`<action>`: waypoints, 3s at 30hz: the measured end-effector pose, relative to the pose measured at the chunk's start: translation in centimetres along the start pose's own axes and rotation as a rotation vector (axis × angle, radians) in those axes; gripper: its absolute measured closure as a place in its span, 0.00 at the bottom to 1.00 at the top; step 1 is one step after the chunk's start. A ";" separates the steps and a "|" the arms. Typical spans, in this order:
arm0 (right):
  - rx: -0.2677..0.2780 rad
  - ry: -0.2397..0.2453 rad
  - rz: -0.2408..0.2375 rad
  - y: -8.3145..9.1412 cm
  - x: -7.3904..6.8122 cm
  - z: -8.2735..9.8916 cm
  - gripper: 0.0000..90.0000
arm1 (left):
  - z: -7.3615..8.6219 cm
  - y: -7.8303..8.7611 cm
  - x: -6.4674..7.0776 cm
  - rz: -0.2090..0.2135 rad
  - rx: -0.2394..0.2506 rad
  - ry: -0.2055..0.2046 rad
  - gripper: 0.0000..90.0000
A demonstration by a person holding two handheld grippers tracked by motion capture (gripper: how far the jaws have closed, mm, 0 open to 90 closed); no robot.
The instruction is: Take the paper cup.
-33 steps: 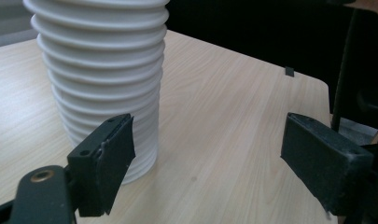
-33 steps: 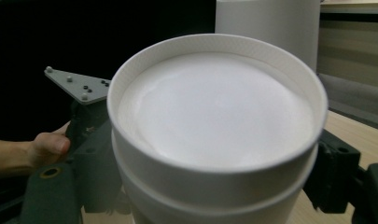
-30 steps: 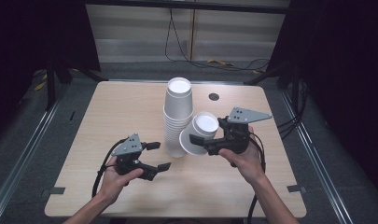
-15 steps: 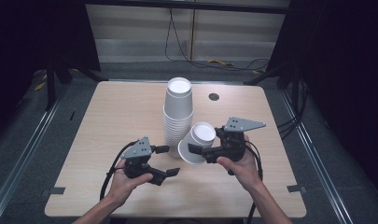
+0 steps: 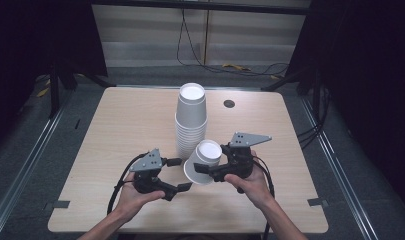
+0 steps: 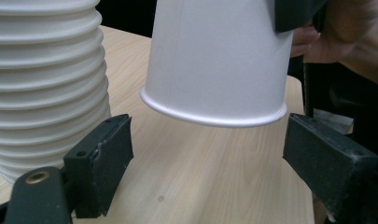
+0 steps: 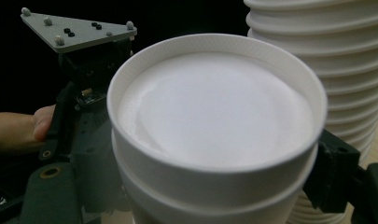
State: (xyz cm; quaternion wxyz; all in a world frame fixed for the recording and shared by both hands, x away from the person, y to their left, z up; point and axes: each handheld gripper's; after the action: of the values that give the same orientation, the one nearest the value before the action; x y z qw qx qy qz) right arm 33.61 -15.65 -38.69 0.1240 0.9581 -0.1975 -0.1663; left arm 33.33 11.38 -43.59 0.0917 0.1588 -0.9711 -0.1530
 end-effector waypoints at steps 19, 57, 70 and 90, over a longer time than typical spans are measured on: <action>-0.038 -0.017 -0.064 -2.5 -0.5 1.5 0.23 | 0.5 -0.8 0.3 0.020 -0.004 0.008 0.10; -0.020 -0.077 -0.125 -3.6 -1.0 2.2 0.22 | 0.7 -1.0 0.6 0.039 -0.020 -0.021 0.14; -0.042 -0.080 -0.104 -3.3 -0.9 1.9 0.15 | 0.8 -0.9 0.4 0.045 -0.049 -0.019 0.15; -0.097 -0.054 -0.112 -2.0 -0.6 1.4 0.15 | 0.5 0.1 -0.3 0.029 -0.073 -0.009 0.15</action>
State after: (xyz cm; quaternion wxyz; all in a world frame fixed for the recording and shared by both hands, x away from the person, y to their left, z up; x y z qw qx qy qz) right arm 33.28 -13.84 -40.42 0.1554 0.9557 -0.1385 -0.2080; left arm 33.50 11.69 -44.08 0.0953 0.1405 -0.9675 -0.1874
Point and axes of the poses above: each handheld gripper's, and its own axes: y roughly backward along the jaws, z roughly out of its underside, x roughly to its right, and after that the axes turned 3 degrees about -z, right-handed
